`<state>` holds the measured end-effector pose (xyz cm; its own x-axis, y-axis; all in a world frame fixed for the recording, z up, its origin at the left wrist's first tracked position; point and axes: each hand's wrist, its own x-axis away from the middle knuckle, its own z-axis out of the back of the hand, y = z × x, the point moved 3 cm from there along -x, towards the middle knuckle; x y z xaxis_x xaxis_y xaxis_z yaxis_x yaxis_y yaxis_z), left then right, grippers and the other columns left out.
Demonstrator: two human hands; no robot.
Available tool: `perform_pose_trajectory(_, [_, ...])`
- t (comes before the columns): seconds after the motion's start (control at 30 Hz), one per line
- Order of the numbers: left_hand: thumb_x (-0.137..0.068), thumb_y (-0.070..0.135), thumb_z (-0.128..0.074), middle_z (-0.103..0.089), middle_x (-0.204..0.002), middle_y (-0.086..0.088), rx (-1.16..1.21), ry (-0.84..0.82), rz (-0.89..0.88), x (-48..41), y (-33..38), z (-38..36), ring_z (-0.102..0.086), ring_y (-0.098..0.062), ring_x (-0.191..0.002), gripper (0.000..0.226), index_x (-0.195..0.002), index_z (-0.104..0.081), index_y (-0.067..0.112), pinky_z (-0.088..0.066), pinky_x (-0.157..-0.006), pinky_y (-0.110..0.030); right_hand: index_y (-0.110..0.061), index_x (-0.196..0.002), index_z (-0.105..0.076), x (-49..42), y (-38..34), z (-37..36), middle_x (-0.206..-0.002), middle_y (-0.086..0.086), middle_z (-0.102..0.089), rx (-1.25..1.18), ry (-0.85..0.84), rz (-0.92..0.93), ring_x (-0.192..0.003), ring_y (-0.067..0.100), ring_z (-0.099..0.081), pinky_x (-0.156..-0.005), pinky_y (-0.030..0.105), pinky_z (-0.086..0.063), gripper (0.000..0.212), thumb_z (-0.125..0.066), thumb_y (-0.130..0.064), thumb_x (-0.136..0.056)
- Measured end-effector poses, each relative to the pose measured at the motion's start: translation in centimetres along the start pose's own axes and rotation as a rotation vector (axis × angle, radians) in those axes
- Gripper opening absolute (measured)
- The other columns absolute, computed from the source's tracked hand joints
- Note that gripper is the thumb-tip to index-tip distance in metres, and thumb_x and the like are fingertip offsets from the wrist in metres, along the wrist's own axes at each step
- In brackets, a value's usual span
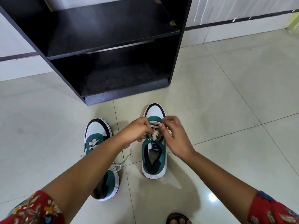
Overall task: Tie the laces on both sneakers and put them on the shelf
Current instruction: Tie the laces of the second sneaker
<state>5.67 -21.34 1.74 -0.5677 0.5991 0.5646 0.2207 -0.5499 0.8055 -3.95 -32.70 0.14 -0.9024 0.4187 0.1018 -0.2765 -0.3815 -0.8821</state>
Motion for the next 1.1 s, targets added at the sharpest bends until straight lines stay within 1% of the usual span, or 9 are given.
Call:
perform_pose_trajectory(0.1, [-0.084,0.002,-0.058,-0.051,-0.059,-0.005,0.203,0.004,0.087,0.5,-0.6,-0.2,-0.040,-0.009,-0.040,0.026,-0.067,-0.042,0.015,-0.028,-0.040,-0.019,-0.018,-0.083,-0.065,1.8,-0.7,1.5,-0.105,-0.007,-0.050,0.157,0.140,0.121,-0.099,-0.001,-0.050,-0.083,0.008,-0.037,0.027,-0.059,-0.044,-0.084])
perform_pose_trajectory(0.2, [-0.082,0.004,-0.062,-0.052,-0.060,-0.007,0.324,0.053,0.142,0.6,-1.5,-0.4,-0.042,-0.008,-0.036,0.024,-0.066,-0.046,0.014,-0.032,-0.036,-0.016,-0.024,-0.086,-0.063,2.9,-1.3,0.9,-0.093,-0.009,-0.060,0.222,0.099,0.124,-0.085,0.007,-0.057,-0.071,0.019,-0.046,0.030,-0.066,-0.050,-0.071])
perform_pose_trajectory(0.33, [-0.081,0.005,-0.063,-0.052,-0.057,-0.006,0.359,0.079,0.175,1.0,-1.7,-0.5,-0.044,-0.008,-0.036,0.022,-0.068,-0.048,0.013,-0.036,-0.036,-0.016,-0.022,-0.091,-0.066,2.7,-1.9,0.5,-0.083,-0.006,-0.069,0.410,0.127,0.288,-0.068,0.012,-0.062,-0.059,0.030,-0.053,0.018,-0.066,-0.035,-0.079])
perform_pose_trajectory(0.43, [-0.083,0.006,-0.063,-0.057,-0.052,-0.003,0.393,0.093,0.158,1.2,-1.6,-0.4,-0.050,-0.009,-0.037,0.017,-0.072,-0.050,0.012,-0.043,-0.038,-0.018,-0.017,-0.083,-0.063,2.1,-1.4,0.8,-0.079,-0.004,-0.066,0.145,0.037,0.171,-0.067,0.010,-0.058,-0.061,0.023,-0.047,0.013,-0.063,-0.030,-0.082])
perform_pose_trajectory(0.6, [-0.087,0.014,-0.059,-0.061,-0.074,-0.001,0.341,0.170,0.126,1.3,-1.8,-0.4,-0.056,-0.013,-0.066,0.010,-0.078,-0.055,0.014,-0.042,-0.061,-0.026,-0.020,-0.079,-0.054,2.2,0.2,-0.4,-0.098,0.003,-0.050,-0.371,-0.099,-0.114,-0.081,0.010,-0.051,-0.073,0.019,-0.044,0.008,-0.053,-0.019,-0.087])
perform_pose_trajectory(0.77, [-0.089,0.021,-0.057,-0.054,-0.061,0.005,0.604,0.263,0.303,1.0,-3.9,1.5,-0.046,-0.004,-0.045,0.019,-0.071,-0.055,0.018,-0.037,-0.044,-0.017,-0.008,-0.085,-0.052,2.7,2.1,0.1,-0.088,0.002,-0.056,-0.608,-0.049,-0.285,-0.070,0.013,-0.052,-0.059,0.019,-0.043,0.015,-0.039,-0.008,-0.091])
perform_pose_trajectory(0.93, [-0.094,0.025,-0.047,-0.048,-0.036,0.006,0.828,0.129,0.391,1.2,-5.0,0.4,-0.038,-0.004,-0.030,0.031,-0.065,-0.049,0.014,-0.035,-0.036,-0.013,-0.012,-0.067,-0.055,3.1,2.0,-0.5,-0.076,0.007,-0.063,-1.046,-0.034,-0.473,-0.057,0.018,-0.052,-0.052,0.026,-0.036,0.032,-0.031,-0.013,-0.090])
perform_pose_trajectory(1.03, [-0.096,0.029,-0.039,-0.044,-0.037,0.004,0.866,0.114,0.365,1.0,-4.9,0.1,-0.038,-0.006,-0.032,0.037,-0.063,-0.045,0.013,-0.037,-0.037,-0.014,-0.015,-0.068,-0.045,2.3,1.5,-0.7,-0.069,0.005,-0.067,-1.169,-0.019,-0.513,-0.046,0.016,-0.051,-0.042,0.021,-0.034,0.027,-0.031,-0.017,-0.091])
perform_pose_trajectory(1.1, [-0.097,0.028,-0.036,-0.051,-0.047,0.001,0.968,0.110,0.324,0.9,-4.7,0.0,-0.040,-0.007,-0.035,0.036,-0.071,-0.052,0.009,-0.038,-0.037,-0.015,-0.017,-0.070,-0.041,1.8,1.6,-0.9,-0.054,-0.002,-0.054,-1.157,0.016,-0.529,-0.041,0.013,-0.044,-0.040,0.019,-0.032,0.026,-0.031,-0.017,-0.093])
